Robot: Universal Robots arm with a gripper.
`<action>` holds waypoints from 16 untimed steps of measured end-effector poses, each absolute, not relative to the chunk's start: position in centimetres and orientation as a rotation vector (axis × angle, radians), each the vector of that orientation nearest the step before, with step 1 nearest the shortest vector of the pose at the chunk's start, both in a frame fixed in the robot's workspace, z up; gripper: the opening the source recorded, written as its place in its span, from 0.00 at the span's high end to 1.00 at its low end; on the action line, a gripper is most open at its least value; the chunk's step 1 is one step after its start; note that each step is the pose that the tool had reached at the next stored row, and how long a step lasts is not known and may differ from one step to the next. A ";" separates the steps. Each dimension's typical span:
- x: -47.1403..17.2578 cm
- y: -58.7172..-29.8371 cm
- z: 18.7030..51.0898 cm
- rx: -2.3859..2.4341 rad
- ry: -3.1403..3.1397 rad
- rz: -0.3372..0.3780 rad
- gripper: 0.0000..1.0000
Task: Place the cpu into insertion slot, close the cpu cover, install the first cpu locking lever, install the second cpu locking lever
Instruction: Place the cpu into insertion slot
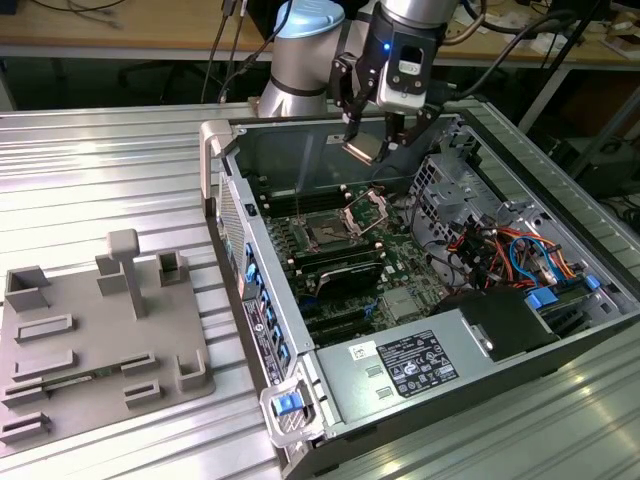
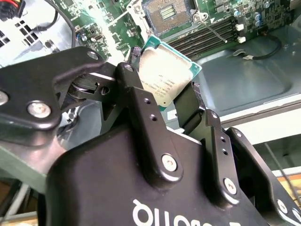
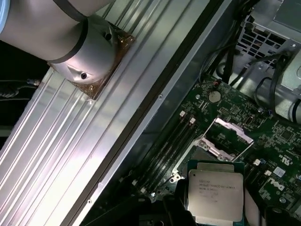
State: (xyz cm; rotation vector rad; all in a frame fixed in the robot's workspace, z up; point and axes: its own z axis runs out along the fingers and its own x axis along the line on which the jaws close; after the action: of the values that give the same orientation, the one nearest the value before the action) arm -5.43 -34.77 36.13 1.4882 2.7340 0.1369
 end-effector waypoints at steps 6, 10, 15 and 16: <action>-5.4 -34.8 36.0 1.643 2.638 0.134 0.45; -5.5 -34.8 36.0 1.671 2.619 0.133 0.45; -5.5 -34.8 36.0 1.672 2.619 0.133 0.45; -5.5 -34.8 36.0 1.672 2.619 0.133 0.45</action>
State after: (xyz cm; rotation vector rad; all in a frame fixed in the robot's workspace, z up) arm -5.46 -34.77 36.00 1.6721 2.6186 0.1333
